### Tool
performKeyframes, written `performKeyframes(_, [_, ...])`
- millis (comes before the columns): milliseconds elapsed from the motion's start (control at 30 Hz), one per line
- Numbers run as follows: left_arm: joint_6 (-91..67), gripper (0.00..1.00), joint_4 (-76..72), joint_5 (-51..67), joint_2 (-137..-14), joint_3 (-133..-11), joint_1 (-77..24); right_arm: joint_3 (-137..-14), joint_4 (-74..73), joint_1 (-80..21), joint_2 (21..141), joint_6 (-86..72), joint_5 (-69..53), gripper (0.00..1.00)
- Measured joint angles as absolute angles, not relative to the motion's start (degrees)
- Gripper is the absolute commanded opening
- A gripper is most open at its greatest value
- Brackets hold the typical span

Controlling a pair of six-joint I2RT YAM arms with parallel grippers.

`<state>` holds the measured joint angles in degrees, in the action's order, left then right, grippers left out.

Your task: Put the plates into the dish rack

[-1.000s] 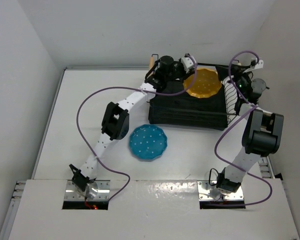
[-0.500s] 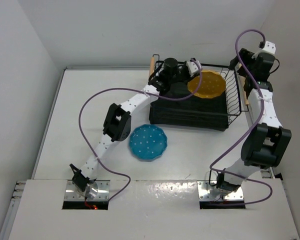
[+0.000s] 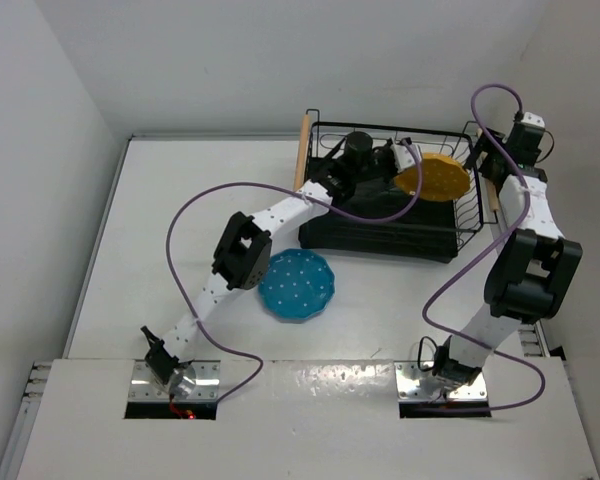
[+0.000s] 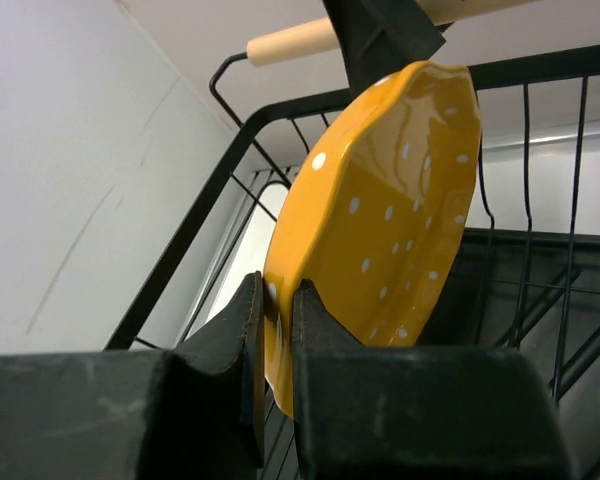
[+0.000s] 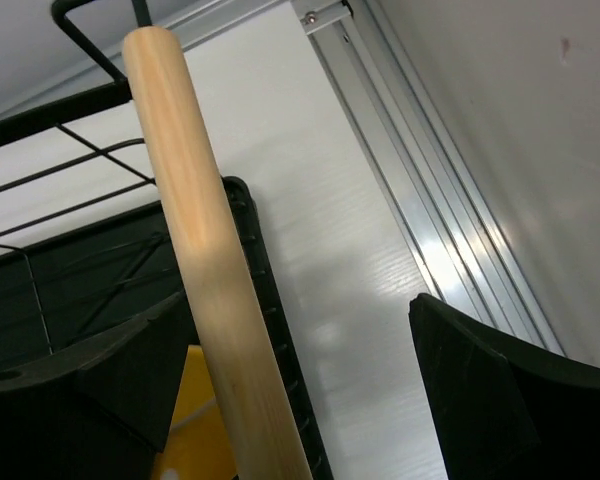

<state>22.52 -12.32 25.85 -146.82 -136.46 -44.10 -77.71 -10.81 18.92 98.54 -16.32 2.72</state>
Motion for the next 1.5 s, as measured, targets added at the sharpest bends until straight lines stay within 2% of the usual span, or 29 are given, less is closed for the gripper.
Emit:
performKeyframes(233, [19.38, 0.0, -7.88, 17.78, -145.38, -136.42, -44.93, -77.69, -8.78, 19.49, 99.39, -16.69, 0.14, 0.89])
performKeyframes(467, [11.51, 0.0, -1.69, 13.87, -142.54, -134.65, -44.45, -77.65, -7.73, 19.51, 99.46, -16.78, -0.95, 0.83])
performKeyframes(800, [11.68, 0.0, -1.41, 13.98, -140.7, -131.33, -43.48, -75.44, -3.49, 19.86, 99.18, -16.82, -3.05, 0.83])
performKeyframes(1033, [17.19, 0.0, -2.42, 19.86, -140.2, -130.26, -43.42, -75.22, -2.94, 19.88, 99.11, -16.71, -3.29, 0.85])
performKeyframes(1233, [17.89, 0.02, -2.24, 21.06, -140.0, -129.71, -43.4, -75.09, -2.66, 19.86, 99.04, -16.62, -3.9, 0.88])
performKeyframes(1500, [14.81, 0.1, -1.85, 19.18, -139.09, -128.09, -43.4, -75.07, -2.52, 19.86, 99.04, -16.51, -4.54, 0.9])
